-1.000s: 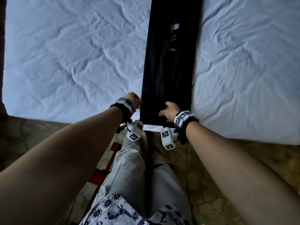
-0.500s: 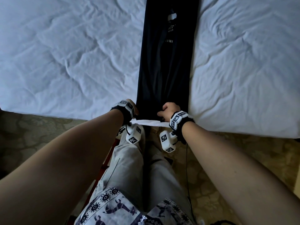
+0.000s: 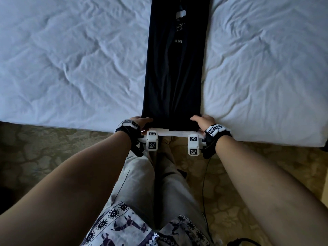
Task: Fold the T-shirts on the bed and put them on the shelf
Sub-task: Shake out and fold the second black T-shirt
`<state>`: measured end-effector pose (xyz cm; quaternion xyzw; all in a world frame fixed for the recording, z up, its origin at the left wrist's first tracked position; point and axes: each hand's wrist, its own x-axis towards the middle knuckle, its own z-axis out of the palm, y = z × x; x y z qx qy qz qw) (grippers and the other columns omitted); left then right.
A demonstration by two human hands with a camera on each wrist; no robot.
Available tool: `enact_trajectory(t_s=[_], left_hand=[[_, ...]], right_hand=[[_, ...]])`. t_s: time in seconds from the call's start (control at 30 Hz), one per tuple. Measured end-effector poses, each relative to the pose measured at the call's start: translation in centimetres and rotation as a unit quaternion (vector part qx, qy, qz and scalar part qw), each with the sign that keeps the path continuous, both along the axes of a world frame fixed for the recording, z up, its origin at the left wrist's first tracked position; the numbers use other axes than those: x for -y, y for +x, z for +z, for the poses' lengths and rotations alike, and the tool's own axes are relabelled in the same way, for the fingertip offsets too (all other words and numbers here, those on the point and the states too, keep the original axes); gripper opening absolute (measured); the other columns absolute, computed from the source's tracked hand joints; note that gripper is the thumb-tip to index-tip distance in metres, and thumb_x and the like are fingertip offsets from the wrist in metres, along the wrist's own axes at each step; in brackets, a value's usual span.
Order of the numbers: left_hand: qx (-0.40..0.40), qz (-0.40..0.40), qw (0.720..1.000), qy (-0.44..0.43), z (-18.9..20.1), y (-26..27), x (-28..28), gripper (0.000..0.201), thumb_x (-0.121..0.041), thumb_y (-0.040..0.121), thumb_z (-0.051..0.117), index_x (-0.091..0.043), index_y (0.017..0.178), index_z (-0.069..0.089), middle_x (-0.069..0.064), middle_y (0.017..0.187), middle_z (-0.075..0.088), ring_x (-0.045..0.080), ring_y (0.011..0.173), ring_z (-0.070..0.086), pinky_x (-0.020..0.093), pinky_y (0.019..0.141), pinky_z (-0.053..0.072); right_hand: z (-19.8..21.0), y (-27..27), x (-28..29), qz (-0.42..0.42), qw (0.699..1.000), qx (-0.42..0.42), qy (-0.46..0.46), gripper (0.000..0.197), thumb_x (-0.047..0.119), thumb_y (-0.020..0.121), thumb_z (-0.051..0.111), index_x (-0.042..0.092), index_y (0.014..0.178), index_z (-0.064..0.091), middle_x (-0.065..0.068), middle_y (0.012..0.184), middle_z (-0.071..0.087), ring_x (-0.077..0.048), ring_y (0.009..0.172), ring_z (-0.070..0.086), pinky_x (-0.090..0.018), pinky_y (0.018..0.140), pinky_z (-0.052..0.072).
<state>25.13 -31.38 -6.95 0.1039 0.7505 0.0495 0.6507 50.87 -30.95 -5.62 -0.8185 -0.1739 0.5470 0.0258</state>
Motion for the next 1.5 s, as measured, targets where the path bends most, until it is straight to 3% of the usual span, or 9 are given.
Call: enact_trajectory(t_s=[0.1, 0.27, 0.43, 0.63, 0.77, 0.9, 1.0, 1.1, 1.5], left_hand=[[0.026, 0.023, 0.999, -0.012, 0.3, 0.3, 0.1, 0.041, -0.026, 0.083, 0.072, -0.009, 0.118, 0.059, 0.01, 0.097, 0.062, 0.025, 0.082, 0.062, 0.036, 0.074, 0.054], [0.043, 0.076, 0.996, -0.022, 1.6, 0.8, 0.4, 0.035, -0.007, 0.085, 0.069, 0.001, 0.118, 0.057, 0.015, 0.078, 0.063, 0.025, 0.063, 0.062, 0.033, 0.056, 0.052], [-0.01, -0.031, 0.999, -0.027, 0.1, 0.4, 2.0, 0.054, -0.023, 0.084, 0.072, -0.003, 0.13, 0.052, 0.017, 0.128, 0.059, 0.027, 0.1, 0.063, 0.038, 0.085, 0.055], [-0.018, -0.15, 0.988, -0.036, 1.5, 2.4, 1.7, 0.046, -0.015, 0.099, 0.05, 0.004, 0.14, 0.04, 0.018, 0.142, 0.048, 0.031, 0.129, 0.049, 0.014, 0.053, 0.043], [-0.047, -0.208, 0.975, -0.064, 1.2, 2.2, 0.7, 0.055, -0.019, 0.097, 0.054, -0.006, 0.146, 0.034, 0.016, 0.148, 0.041, 0.032, 0.133, 0.044, 0.024, 0.074, 0.048], [-0.139, -0.288, 0.947, -0.03, 3.9, 1.5, -0.8, 0.056, -0.026, 0.087, 0.067, -0.018, 0.137, 0.043, 0.012, 0.128, 0.057, 0.031, 0.117, 0.056, 0.034, 0.095, 0.044], [-0.084, -0.21, 0.974, -0.007, 5.1, 1.6, -2.2, 0.013, -0.022, 0.092, 0.058, -0.013, 0.099, 0.052, 0.008, 0.092, 0.056, 0.025, 0.083, 0.06, 0.031, 0.07, 0.049], [-0.021, 0.01, 1.0, 0.016, 6.6, 2.8, -4.3, 0.032, -0.014, 0.095, 0.044, -0.016, 0.064, 0.038, 0.003, 0.062, 0.038, 0.015, 0.042, 0.039, 0.021, 0.041, 0.032], [0.028, -0.007, 0.991, 0.133, 9.3, 5.2, -17.7, 0.028, -0.008, 0.092, 0.05, -0.014, 0.065, 0.047, 0.007, 0.065, 0.043, 0.015, 0.054, 0.038, 0.024, 0.055, 0.029]], right_hand=[[0.2, -0.3, 0.7, -0.092, 0.993, -0.075, -0.015, 0.038, 0.024, 0.074, 0.078, 0.006, 0.103, 0.061, -0.011, 0.103, 0.062, -0.03, 0.096, 0.063, -0.035, 0.068, 0.059], [0.4, -0.9, 1.9, -0.232, 0.959, -0.161, 0.001, 0.018, -0.006, 0.084, 0.065, 0.0, 0.096, 0.054, -0.024, 0.106, 0.061, -0.036, 0.086, 0.064, -0.029, 0.051, 0.057], [-0.8, -1.0, 3.5, -0.233, 0.967, -0.103, 0.0, 0.027, -0.007, 0.082, 0.067, 0.001, 0.102, 0.052, -0.027, 0.115, 0.061, -0.04, 0.103, 0.063, -0.023, 0.044, 0.052], [-2.1, -0.7, 3.5, -0.19, 0.977, -0.095, -0.02, 0.039, 0.002, 0.081, 0.073, 0.003, 0.112, 0.049, -0.022, 0.117, 0.06, -0.033, 0.096, 0.066, -0.036, 0.07, 0.06], [-3.9, 0.2, 3.9, 0.011, 0.997, 0.011, -0.073, 0.094, 0.058, 0.044, 0.085, 0.019, 0.122, 0.051, -0.007, 0.097, 0.07, -0.029, 0.086, 0.071, -0.047, 0.081, 0.058], [-0.1, 0.4, 2.3, 0.088, 0.992, 0.083, -0.032, 0.042, 0.047, 0.069, 0.064, 0.008, 0.086, 0.058, -0.007, 0.078, 0.064, -0.026, 0.068, 0.063, -0.031, 0.067, 0.051], [0.8, 0.7, 1.0, 0.038, 0.999, 0.038, 0.011, 0.03, 0.035, 0.073, 0.057, 0.007, 0.064, 0.059, -0.008, 0.063, 0.063, -0.027, 0.06, 0.061, -0.037, 0.06, 0.05], [1.5, 0.2, -0.9, -0.074, 0.996, -0.049, 0.03, 0.022, 0.023, 0.084, 0.058, 0.011, 0.067, 0.058, -0.004, 0.065, 0.061, -0.02, 0.06, 0.057, -0.036, 0.058, 0.05], [5.4, -0.7, -14.6, -0.091, 0.977, -0.13, 0.144, 0.014, 0.016, 0.09, 0.058, 0.018, 0.076, 0.059, 0.002, 0.072, 0.061, -0.009, 0.064, 0.058, -0.025, 0.06, 0.049]])
